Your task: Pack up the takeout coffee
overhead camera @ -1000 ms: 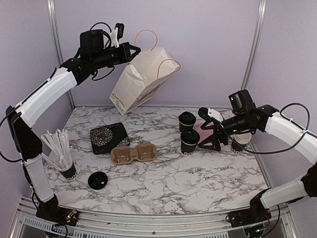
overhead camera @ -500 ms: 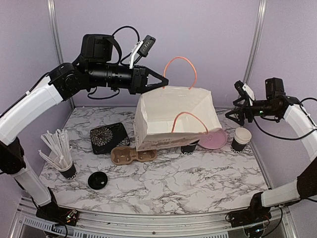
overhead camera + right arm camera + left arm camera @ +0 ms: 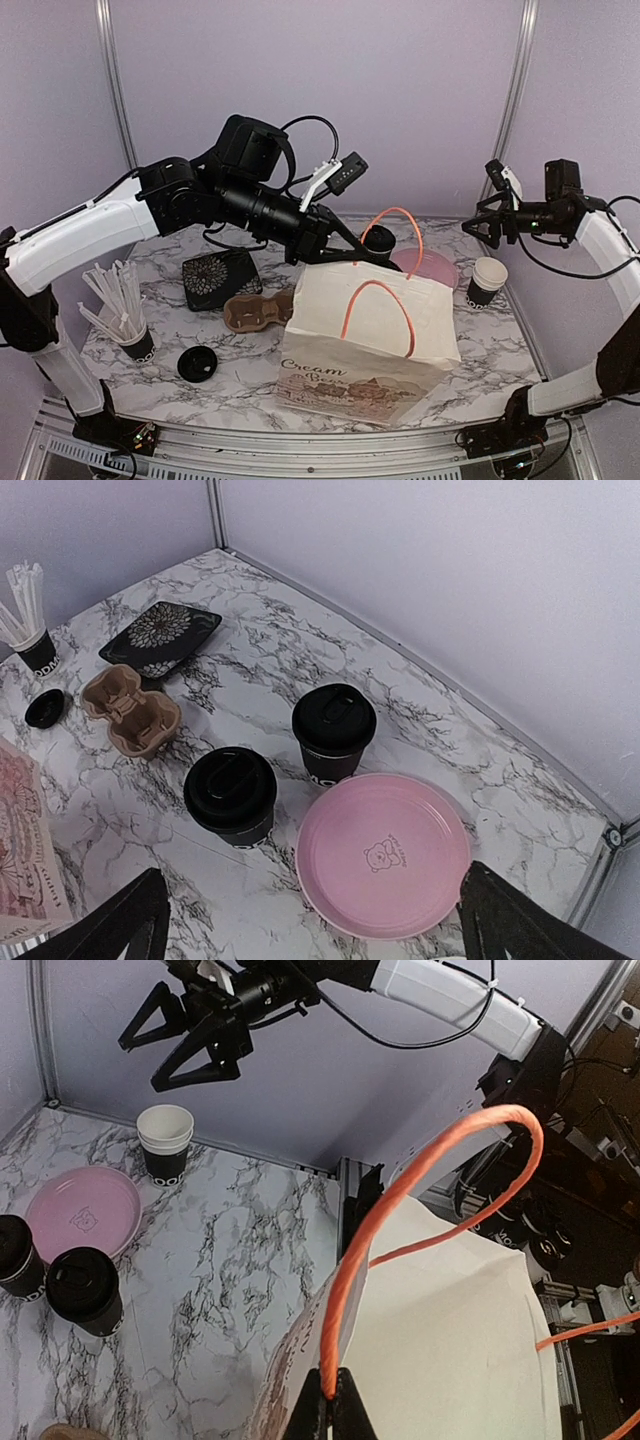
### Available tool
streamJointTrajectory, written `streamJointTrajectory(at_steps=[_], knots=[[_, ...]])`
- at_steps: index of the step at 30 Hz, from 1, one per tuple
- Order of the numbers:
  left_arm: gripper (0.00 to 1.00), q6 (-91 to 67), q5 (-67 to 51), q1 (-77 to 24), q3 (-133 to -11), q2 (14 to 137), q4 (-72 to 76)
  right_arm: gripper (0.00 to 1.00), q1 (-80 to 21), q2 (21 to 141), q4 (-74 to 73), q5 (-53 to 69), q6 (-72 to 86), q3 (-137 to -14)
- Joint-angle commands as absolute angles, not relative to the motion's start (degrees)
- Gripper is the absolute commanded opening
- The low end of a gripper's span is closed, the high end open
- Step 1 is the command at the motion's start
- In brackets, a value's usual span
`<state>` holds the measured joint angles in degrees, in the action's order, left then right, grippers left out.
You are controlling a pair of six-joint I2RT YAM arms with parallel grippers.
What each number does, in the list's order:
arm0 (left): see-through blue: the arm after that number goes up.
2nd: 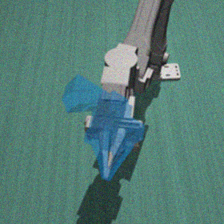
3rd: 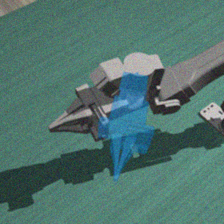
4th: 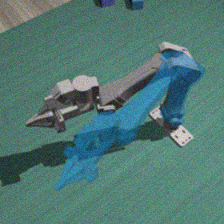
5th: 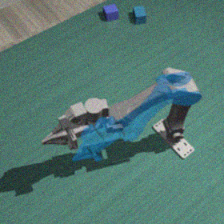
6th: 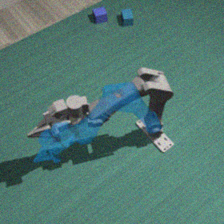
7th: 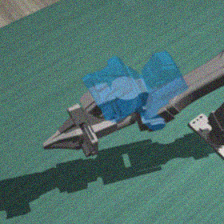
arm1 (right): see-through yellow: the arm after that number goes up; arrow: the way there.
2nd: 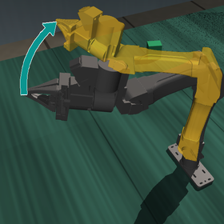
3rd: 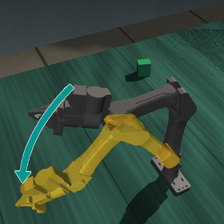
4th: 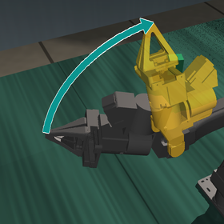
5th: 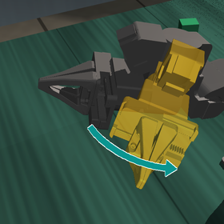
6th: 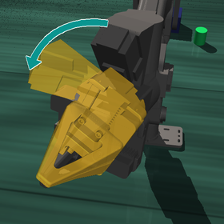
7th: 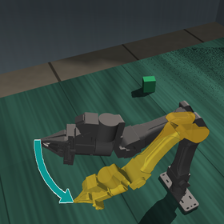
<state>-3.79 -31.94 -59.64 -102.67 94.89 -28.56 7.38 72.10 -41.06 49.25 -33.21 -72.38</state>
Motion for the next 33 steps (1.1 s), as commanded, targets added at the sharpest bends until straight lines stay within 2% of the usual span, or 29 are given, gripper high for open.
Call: streamJointTrajectory(at_steps=[1, 13, 23, 25, 27, 30, 33], knots=[[0.00, -1.9, -31.0, -59.7, -100.8, 98.5, -28.5, 0.98, 7.5, 70.7, -41.2, 51.6, -34.5, -71.5], [0.00, -4.9, -30.2, -58.6, -99.0, 103.4, -21.2, 0.98, 7.5, 70.0, -43.2, 51.1, -38.4, -69.0], [0.01, -12.1, -25.0, -56.3, -100.3, 105.5, -18.4, 0.98, 7.5, 70.4, -44.6, 51.6, -39.8, -68.6], [0.21, -11.4, -22.0, -55.6, -99.9, 104.5, -19.6, 0.98, 7.5, 70.4, -45.1, 51.8, -40.3, -68.5], [0.35, -9.4, -18.6, -55.2, -100.0, 102.2, -21.6, 0.98, 7.6, 70.4, -45.5, 52.3, -40.5, -68.3], [0.46, -6.3, -14.1, -55.0, -101.0, 97.9, -26.5, 0.98, 7.5, 70.5, -46.1, 53.0, -41.2, -68.1], [0.51, -3.3, -8.2, -54.7, -101.2, 93.8, -31.8, 0.98, 7.5, 70.4, -46.2, 53.7, -41.4, -67.8]])
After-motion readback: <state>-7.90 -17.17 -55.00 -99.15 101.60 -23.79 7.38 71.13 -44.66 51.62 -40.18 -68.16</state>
